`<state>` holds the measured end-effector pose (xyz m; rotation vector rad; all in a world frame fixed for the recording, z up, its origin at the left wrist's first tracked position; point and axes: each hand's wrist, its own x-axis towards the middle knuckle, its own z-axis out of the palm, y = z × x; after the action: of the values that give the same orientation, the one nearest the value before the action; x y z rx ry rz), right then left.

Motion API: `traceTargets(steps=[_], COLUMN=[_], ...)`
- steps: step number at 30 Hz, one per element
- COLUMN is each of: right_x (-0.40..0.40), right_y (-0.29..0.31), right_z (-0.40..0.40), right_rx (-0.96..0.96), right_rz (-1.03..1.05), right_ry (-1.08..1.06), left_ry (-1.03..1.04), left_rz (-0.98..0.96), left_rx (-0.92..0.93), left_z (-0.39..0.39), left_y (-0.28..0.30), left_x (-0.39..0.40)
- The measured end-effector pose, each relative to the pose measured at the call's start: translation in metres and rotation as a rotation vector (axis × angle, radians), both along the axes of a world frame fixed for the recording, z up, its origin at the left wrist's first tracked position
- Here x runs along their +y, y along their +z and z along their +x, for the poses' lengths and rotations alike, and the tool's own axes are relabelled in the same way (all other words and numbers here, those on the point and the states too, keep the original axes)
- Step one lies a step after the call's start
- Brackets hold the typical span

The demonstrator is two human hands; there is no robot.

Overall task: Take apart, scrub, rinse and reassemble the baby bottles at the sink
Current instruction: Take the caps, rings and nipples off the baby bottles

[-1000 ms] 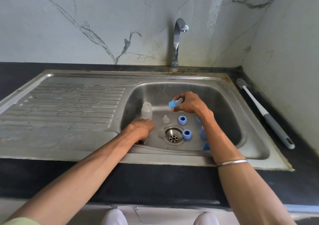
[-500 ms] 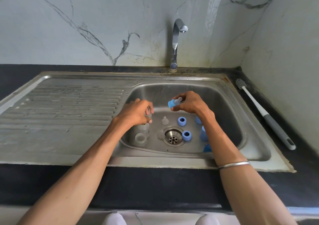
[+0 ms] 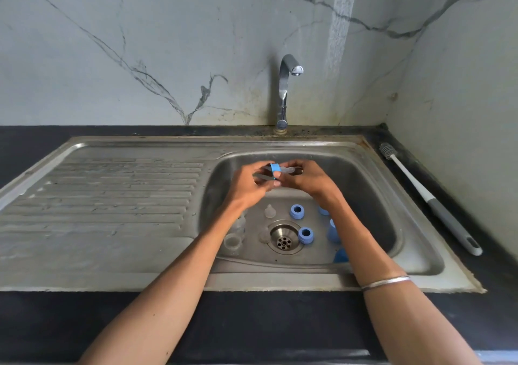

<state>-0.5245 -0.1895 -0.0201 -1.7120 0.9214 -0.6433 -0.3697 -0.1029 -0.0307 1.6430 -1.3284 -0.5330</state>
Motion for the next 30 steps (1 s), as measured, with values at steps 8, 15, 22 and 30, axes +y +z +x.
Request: traceTargets(steps=[8, 15, 22, 30], right_x=[0.001, 0.004, 0.012, 0.016], right_y=[0.001, 0.008, 0.013, 0.014], right_z=[0.001, -0.006, -0.005, -0.001], right_rx=[-0.203, -0.296, -0.358, -0.353], right_rz=[0.105, 0.107, 0.132, 0.117], right_ry=[-0.004, 0.006, 0.012, -0.059], left_ry=[-0.009, -0.059, -0.093, -0.139], left_rz=[-0.063, -0.078, -0.106, -0.130], left_rx=[0.077, 0.116, 0.267, 0.248], left_z=[0.005, 0.009, 0.004, 0.002], left_y=[0.007, -0.001, 0.004, 0.006], left_x=[0.000, -0.004, -0.001, 0.004])
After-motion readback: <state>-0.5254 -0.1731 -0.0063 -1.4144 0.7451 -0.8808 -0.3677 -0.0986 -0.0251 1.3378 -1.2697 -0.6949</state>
